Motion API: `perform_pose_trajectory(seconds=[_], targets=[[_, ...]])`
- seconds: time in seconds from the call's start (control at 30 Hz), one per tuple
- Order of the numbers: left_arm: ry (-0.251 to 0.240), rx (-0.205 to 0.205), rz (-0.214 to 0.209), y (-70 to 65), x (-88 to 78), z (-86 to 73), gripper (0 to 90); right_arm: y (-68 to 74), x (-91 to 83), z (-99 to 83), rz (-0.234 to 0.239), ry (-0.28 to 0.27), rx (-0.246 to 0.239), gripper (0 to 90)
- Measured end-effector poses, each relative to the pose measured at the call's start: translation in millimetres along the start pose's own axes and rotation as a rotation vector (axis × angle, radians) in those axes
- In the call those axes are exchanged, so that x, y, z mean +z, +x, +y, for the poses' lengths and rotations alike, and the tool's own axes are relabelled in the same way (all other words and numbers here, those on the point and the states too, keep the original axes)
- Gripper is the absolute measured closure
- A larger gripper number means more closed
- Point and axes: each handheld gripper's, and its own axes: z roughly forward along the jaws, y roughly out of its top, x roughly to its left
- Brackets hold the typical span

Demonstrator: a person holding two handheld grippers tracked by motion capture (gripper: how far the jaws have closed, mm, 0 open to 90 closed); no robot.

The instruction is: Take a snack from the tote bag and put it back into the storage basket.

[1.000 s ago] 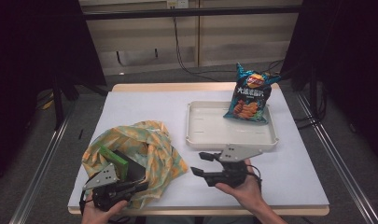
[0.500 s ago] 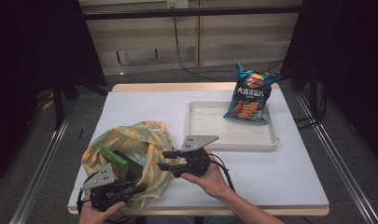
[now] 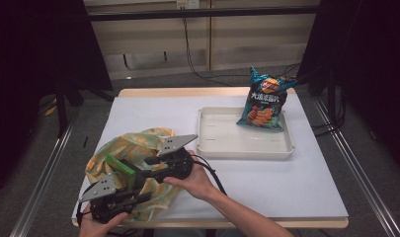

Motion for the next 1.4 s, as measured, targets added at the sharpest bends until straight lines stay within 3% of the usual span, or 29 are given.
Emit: perform_pose_trajectory(seconds=[0.37,0.5,0.8,0.87,1.0,1.23,1.4], targets=[[0.015,0.001,-0.009,-1.6,3.1,-0.7,78.6,-1.2,31.4,5.5,0.057,0.043,0.008,50.6],[0.016,-0.002,-0.010,-0.6,2.4,-1.2,78.2,3.4,37.0,5.3,0.070,0.062,-0.021,49.4],[0.035,0.014,-0.014,-2.3,5.8,-1.2,77.5,-6.7,49.1,5.9,0.068,0.096,0.033,54.5],[0.043,0.008,-0.015,-2.1,6.5,-1.9,77.5,-8.0,54.5,3.6,0.087,0.127,0.044,56.5],[0.051,0.012,-0.010,-2.7,6.8,-1.9,77.0,-8.3,58.6,4.7,0.103,0.130,0.057,60.8],[0.047,0.006,-0.005,-0.8,6.4,-2.0,75.2,-11.4,54.4,6.2,0.074,0.111,0.080,73.5],[0.042,0.001,0.012,0.1,6.0,-1.7,70.0,-12.6,47.4,9.8,0.034,0.072,0.090,76.1]])
